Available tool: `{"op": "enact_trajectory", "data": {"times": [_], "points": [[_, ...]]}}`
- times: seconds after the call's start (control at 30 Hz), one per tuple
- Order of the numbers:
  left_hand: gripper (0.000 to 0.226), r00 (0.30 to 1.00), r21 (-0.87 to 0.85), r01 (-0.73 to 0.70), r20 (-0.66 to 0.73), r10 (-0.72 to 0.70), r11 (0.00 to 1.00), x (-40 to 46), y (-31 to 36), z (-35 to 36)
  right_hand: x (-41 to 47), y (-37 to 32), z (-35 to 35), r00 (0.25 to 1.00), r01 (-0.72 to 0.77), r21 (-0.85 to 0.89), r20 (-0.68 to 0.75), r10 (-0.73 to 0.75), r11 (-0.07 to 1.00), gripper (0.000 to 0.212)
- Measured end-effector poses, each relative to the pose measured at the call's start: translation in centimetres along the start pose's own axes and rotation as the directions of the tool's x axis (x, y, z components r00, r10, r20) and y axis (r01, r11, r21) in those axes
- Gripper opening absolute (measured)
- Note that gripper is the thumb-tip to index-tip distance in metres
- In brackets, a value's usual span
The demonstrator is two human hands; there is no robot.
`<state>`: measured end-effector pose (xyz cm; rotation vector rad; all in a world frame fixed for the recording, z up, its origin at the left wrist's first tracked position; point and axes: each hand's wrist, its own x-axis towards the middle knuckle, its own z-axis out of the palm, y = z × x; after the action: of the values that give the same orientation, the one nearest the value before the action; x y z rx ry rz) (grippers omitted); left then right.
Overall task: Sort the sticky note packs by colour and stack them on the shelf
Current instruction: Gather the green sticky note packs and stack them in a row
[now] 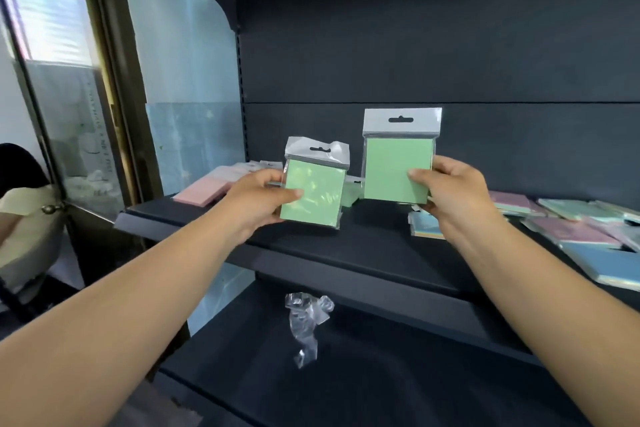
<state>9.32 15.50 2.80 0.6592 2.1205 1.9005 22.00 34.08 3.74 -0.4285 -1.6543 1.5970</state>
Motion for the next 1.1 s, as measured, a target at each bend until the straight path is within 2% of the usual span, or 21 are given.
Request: {"op": "enact_trajectory", "data": {"times": [0.2,0.27,0.33,0.37,0.43,0.5,0.6,0.8,0.93,0.97,1.03,1.1], "points": [[0.013,0.983,0.049,0.016,0.18,-0.024,0.999,7.0,0.8,1.2,1.9,0.4,0.3,0.996,-0.016,-0.059,-0.091,0.011,0.998,0.017],[0.012,0.976,0.137,0.005,0.214,-0.034,0.991,9.3,0.6,1.8,2.2,0.4,0.6,0.993,-0.024,-0.066,-0.119,0.016,0.998,0.016],[0.007,0.977,0.297,-0.058,0.215,-0.007,0.953,11.2,0.3,2.4,2.3,0.5,0.9,0.99,-0.038,-0.074,-0.141,0.027,0.996,0.018],[0.01,0.975,0.431,-0.111,0.222,0.014,0.896,12.1,0.2,2.6,2.4,0.5,1.1,0.988,-0.041,-0.079,-0.154,0.029,0.996,0.019],[0.022,0.967,0.682,-0.203,0.252,0.035,0.702,13.7,0.1,3.0,2.7,0.6,1.4,0.984,-0.046,-0.09,-0.173,0.03,0.995,0.019],[0.029,0.964,0.788,-0.223,0.267,0.009,0.575,14.7,0.3,3.1,2.8,0.8,1.7,0.981,-0.061,-0.084,-0.191,0.044,0.995,0.018],[0.037,0.956,0.861,-0.212,0.282,-0.086,0.462,16.0,0.1,3.1,2.9,1.3,2.2,0.974,-0.099,-0.079,-0.212,0.08,0.992,0.016],[0.033,0.95,0.906,-0.154,0.246,-0.194,0.393,17.3,-1.3,3.5,2.8,2.4,3.4,0.952,-0.238,0.022,-0.192,0.238,0.971,0.015],[0.033,0.943,0.837,-0.134,0.272,-0.19,0.531,17.5,-1.3,2.8,2.8,3.3,4.9,0.937,-0.33,0.01,-0.116,0.329,0.944,0.014],[0.031,0.949,0.802,-0.134,0.273,-0.157,0.582,17.3,-1.0,2.5,2.7,3.6,5.4,0.932,-0.352,0.01,-0.089,0.352,0.936,0.015],[0.029,0.956,0.767,-0.208,0.29,-0.039,0.607,16.1,-0.3,1.2,2.9,4.3,6.5,0.92,-0.39,-0.002,-0.041,0.389,0.921,0.02],[0.029,0.935,0.787,-0.348,0.33,0.128,0.51,14.5,-0.2,-0.3,3.1,4.9,7.8,0.902,-0.43,-0.029,0.007,0.431,0.902,0.02]]}}
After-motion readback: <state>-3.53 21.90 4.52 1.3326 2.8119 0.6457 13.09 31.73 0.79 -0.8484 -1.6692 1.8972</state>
